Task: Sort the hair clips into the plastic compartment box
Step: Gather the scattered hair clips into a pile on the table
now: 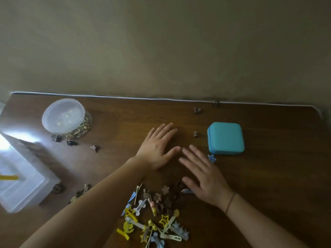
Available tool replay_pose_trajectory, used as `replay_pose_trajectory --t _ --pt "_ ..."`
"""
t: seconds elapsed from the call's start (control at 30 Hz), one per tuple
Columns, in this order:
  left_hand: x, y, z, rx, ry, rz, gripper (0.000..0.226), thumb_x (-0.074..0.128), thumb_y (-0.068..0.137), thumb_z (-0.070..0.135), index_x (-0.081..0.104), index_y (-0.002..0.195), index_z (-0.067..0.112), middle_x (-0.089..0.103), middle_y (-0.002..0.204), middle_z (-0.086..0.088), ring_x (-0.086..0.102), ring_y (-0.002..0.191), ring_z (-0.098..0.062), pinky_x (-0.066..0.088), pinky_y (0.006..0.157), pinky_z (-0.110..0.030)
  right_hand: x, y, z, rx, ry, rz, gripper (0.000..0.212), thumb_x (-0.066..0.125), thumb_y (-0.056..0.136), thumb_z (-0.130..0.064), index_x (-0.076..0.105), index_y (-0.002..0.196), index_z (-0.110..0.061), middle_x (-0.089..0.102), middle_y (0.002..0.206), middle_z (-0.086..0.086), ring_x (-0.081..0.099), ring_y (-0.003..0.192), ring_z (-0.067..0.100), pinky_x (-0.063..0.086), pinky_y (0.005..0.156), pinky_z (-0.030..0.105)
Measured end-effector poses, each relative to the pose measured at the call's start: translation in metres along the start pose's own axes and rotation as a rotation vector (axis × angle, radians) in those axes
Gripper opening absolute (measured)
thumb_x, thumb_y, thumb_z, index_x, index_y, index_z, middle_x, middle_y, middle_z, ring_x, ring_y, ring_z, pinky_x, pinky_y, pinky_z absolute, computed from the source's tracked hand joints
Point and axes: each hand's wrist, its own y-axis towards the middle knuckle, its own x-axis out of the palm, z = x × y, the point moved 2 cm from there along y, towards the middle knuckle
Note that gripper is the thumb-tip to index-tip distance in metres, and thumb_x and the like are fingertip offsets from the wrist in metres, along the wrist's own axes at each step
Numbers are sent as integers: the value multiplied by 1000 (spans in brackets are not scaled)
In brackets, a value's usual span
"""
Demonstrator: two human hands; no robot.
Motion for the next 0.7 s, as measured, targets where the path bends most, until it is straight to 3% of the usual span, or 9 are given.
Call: replay_pose_trajectory --t 0.13,0.23,0.5,0.63,0.7 --pt "8 15 14 139 -10 -38 72 24 94 65 35 152 23 27 161 2 13 151 -15 12 123 -43 -2 7 27 89 -88 -104 60 30 97 -55 22 151 -29 6 159 -14 -12 146 3 8 118 34" --pt "14 -1 20 232 -87 -43 68 30 98 60 40 149 17 39 156 -1 22 149 -13 20 121 -44 8 1 20 35 -74 -155 67 32 95 -58 15 153 -29 3 161 -11 -12 147 7 1 118 32" --pt "25 -103 10 302 -212 -56 67 34 99 55 43 147 10 48 150 -2 34 144 -10 30 116 -46 30 -41 -43 -118 222 -346 71 35 95 -62 4 153 -35 -16 159 -19 -17 145 5 -5 119 33" --pt "28 -119 10 377 -190 -64 66 32 99 56 40 149 14 40 155 3 32 146 -11 33 115 -45 41 -52 -48 -260 15 -212 61 36 96 -61 30 149 -30 13 162 -6 9 148 14 18 115 33" --pt "20 -104 12 366 -234 10 66 30 100 56 41 149 13 38 157 3 32 146 -15 30 116 -44 29 -37 -43 -224 127 -62 53 43 96 -54 45 141 -27 28 157 -5 18 147 16 21 115 33"
